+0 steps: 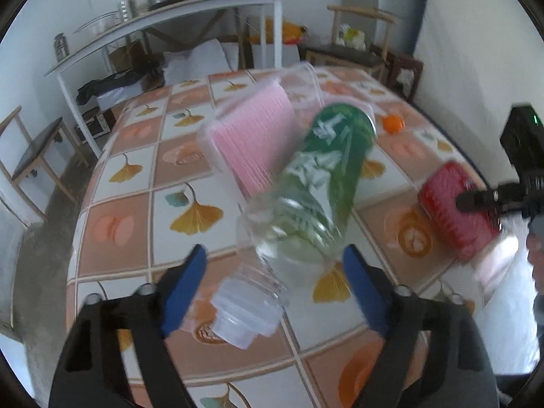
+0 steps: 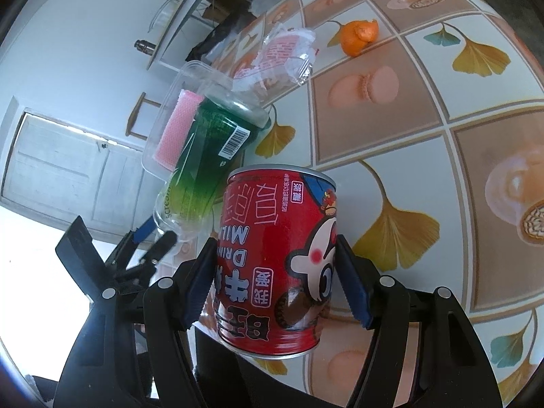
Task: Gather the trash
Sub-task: 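Grasp the green Screaming bottle with the left tool while the right tool holds the red can, then carry the green bottle and red can with both tools to the blue basket, then open both tools above the blue basket to drop the bottle and can, then move both tools back over the table toward the pink sponge tray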
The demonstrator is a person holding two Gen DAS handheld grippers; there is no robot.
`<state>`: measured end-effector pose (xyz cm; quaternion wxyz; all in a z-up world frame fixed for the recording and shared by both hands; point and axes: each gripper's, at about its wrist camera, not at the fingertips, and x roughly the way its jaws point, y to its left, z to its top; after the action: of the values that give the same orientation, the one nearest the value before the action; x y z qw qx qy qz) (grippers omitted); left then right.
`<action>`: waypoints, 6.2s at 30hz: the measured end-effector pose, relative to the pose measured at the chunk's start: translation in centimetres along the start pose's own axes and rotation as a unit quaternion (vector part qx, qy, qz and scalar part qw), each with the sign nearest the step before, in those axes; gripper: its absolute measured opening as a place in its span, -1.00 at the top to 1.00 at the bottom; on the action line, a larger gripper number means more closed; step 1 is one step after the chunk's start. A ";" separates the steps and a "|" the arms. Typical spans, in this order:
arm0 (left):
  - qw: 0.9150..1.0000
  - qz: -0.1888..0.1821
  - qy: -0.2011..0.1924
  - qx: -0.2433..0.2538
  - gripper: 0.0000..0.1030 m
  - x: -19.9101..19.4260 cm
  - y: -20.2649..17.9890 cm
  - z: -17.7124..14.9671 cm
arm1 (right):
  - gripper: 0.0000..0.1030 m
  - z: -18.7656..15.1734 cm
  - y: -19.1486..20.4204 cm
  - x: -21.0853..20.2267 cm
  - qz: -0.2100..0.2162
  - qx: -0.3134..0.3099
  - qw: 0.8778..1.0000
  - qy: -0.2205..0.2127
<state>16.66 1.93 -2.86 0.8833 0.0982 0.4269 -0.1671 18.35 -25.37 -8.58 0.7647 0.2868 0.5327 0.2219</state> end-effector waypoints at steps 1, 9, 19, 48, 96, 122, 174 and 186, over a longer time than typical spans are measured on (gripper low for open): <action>1.000 0.003 0.004 0.003 -0.31 0.0 -0.2 -0.1 | -0.24 0.0 0.0 0.0 0.000 0.000 1.000 0.000; 1.000 -0.027 0.001 -0.004 0.26 -2.1 -0.8 -1.5 | -0.24 -0.3 0.3 0.0 -0.010 -0.004 1.000 -0.004; 0.992 -0.103 0.016 -0.070 0.50 -5.0 -0.9 -3.9 | -0.23 -0.4 1.0 0.4 -0.027 -0.013 1.000 -0.002; 0.962 -0.200 0.089 -0.163 -0.48 3.1 -1.1 3.6 | -0.21 -1.2 1.4 0.2 -0.046 -0.028 0.998 -0.019; 0.967 -0.195 0.059 -0.151 -0.06 -3.9 -3.2 -0.9 | -0.20 -5.3 2.0 -1.8 -0.043 -0.025 0.998 -0.028; 0.911 -0.395 0.115 0.025 -0.06 5.0 -34.1 9.8 | -0.20 -13.1 -20.1 -25.8 -0.125 0.252 0.927 -0.248; 0.984 -0.115 -0.085 -0.106 -0.89 -6.0 -5.7 -0.2 | -0.85 -5.1 -0.9 -19.5 -0.324 -0.009 0.900 -0.291; 0.978 -0.042 -0.084 -0.185 -0.89 -8.5 2.2 -5.5 | -0.85 -2.3 10.3 -3.6 -0.253 -0.169 0.936 -0.177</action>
<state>8.62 7.50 0.45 0.9109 -0.0990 0.3788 -0.1303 14.67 -19.61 0.25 0.9148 0.0436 0.3980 0.0538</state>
